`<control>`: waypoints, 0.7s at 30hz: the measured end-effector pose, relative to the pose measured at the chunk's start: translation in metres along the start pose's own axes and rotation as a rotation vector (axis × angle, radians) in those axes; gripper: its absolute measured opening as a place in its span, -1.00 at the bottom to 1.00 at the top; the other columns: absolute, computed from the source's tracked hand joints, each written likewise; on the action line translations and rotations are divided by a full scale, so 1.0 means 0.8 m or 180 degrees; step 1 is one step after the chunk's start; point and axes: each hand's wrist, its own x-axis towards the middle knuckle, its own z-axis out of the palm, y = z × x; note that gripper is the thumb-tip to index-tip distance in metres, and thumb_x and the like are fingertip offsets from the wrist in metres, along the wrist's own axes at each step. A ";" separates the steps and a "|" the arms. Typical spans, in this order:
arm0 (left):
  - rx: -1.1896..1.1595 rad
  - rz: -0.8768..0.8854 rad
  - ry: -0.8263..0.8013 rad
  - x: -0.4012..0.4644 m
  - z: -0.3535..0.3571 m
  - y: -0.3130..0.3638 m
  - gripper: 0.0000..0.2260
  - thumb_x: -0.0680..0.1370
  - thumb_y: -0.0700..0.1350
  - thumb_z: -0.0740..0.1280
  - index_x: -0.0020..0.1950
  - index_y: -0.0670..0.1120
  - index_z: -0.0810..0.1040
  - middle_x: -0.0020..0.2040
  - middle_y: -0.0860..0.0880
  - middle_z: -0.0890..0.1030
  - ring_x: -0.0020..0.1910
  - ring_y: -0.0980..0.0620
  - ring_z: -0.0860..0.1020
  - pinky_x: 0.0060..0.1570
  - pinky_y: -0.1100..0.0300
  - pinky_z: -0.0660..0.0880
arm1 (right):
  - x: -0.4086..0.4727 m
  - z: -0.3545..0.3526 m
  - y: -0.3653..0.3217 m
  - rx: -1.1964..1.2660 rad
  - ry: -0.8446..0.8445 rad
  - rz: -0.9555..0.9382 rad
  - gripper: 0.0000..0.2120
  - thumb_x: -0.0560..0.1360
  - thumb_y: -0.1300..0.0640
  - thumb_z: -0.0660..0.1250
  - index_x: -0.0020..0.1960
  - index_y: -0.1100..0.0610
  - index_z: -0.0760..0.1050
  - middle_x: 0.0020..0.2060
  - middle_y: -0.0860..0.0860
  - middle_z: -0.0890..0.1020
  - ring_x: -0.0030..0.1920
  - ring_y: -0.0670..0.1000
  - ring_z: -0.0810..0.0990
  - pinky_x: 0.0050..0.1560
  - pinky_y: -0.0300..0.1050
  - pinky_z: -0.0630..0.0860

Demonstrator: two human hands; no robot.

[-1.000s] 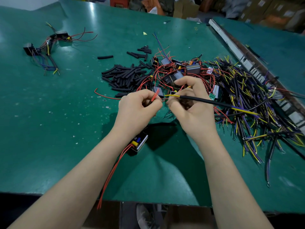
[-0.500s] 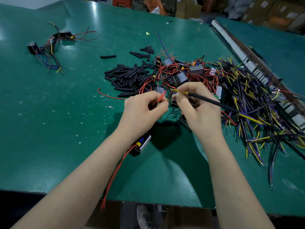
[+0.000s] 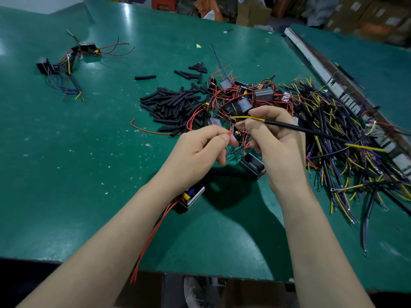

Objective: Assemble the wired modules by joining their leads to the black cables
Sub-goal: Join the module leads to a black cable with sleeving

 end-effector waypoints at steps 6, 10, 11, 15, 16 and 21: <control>-0.0071 0.0036 -0.0061 0.000 0.000 0.001 -0.77 0.55 -0.03 0.15 -0.17 0.08 0.58 -0.47 0.08 0.54 -0.34 -0.02 0.47 -0.15 0.11 0.41 | 0.004 0.001 -0.003 0.0146 0.0074 0.0268 -0.85 0.39 0.25 0.28 -0.11 0.04 0.49 -0.42 -0.01 0.65 -0.46 -0.21 0.49 -0.43 -0.35 0.36; -0.0031 0.0078 -0.0009 0.001 0.001 -0.002 -0.79 0.57 -0.01 0.15 -0.14 0.10 0.57 -0.46 0.09 0.54 -0.32 -0.16 0.47 -0.19 0.11 0.41 | 0.004 0.002 -0.003 0.0145 0.0002 0.0399 -0.79 0.33 0.26 0.23 -0.08 0.04 0.47 -0.44 0.01 0.62 -0.48 -0.13 0.42 -0.42 -0.32 0.35; -0.0005 0.0071 0.0039 0.001 0.001 -0.003 -0.81 0.56 -0.01 0.16 -0.14 0.07 0.56 -0.45 0.09 0.55 -0.32 -0.16 0.47 -0.21 0.12 0.40 | 0.004 0.003 -0.002 0.0152 0.0016 0.0404 -0.78 0.33 0.26 0.23 -0.07 0.04 0.47 -0.45 0.01 0.61 -0.49 -0.13 0.40 -0.43 -0.31 0.35; -0.0080 0.0043 0.0190 0.001 -0.001 -0.009 -0.88 0.59 -0.06 0.23 -0.14 -0.02 0.45 -0.40 0.09 0.59 -0.45 0.20 0.39 -0.39 0.34 0.30 | 0.003 0.006 -0.002 0.0253 0.0081 0.0364 -0.73 0.34 0.29 0.21 -0.01 0.04 0.42 -0.46 0.00 0.59 -0.51 -0.11 0.38 -0.43 -0.31 0.35; -0.0093 0.0058 0.0193 0.001 -0.001 -0.010 -0.88 0.59 -0.08 0.24 -0.15 -0.01 0.43 -0.40 0.10 0.58 -0.46 0.23 0.39 -0.38 0.36 0.30 | 0.003 0.006 -0.001 0.0285 0.0090 0.0352 -0.72 0.34 0.29 0.20 0.00 0.04 0.41 -0.46 0.00 0.59 -0.52 -0.10 0.37 -0.43 -0.31 0.35; -0.0186 0.0218 0.0018 0.000 -0.001 -0.009 -0.90 0.60 -0.13 0.27 -0.12 -0.06 0.45 -0.39 0.12 0.57 -0.35 0.20 0.48 -0.19 0.31 0.42 | 0.005 0.007 0.000 0.0465 0.0145 0.0384 -0.69 0.32 0.29 0.18 0.03 0.06 0.37 -0.50 0.00 0.55 -0.54 -0.09 0.33 -0.48 -0.30 0.31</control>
